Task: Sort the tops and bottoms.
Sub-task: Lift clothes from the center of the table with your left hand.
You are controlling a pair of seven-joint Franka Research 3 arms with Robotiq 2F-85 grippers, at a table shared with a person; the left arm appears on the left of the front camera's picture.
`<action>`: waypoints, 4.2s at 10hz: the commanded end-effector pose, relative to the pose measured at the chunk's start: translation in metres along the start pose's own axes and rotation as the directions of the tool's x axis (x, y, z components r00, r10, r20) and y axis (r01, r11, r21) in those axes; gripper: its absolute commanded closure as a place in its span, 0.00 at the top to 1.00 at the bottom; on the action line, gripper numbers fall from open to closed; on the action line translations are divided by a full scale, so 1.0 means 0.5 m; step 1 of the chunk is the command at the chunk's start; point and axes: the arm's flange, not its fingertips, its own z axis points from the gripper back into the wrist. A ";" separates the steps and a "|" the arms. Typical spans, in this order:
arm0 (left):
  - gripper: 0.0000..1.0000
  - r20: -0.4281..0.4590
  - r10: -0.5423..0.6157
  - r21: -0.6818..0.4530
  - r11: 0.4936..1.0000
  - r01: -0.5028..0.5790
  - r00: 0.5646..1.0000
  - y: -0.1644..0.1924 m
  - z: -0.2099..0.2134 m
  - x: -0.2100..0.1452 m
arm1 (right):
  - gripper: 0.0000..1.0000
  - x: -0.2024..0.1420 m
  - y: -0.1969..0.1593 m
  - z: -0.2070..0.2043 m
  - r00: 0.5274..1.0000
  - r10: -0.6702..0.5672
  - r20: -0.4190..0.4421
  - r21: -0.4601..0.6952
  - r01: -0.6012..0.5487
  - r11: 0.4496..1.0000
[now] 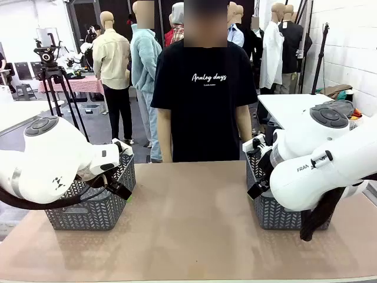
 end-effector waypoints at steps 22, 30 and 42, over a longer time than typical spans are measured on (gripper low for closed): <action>1.00 0.000 0.000 0.000 1.000 0.000 1.000 0.000 0.000 0.000 | 1.00 0.000 0.000 0.000 1.000 0.000 0.000 0.000 0.000 1.000; 1.00 0.001 -0.008 0.003 1.000 0.008 1.000 0.008 0.078 0.025 | 1.00 0.003 -0.024 0.070 0.996 -0.058 0.061 -0.014 0.059 0.998; 1.00 0.044 0.013 -0.150 0.989 -0.006 0.999 0.074 0.314 0.060 | 1.00 0.011 -0.157 0.346 0.948 -0.121 0.294 0.058 0.108 0.992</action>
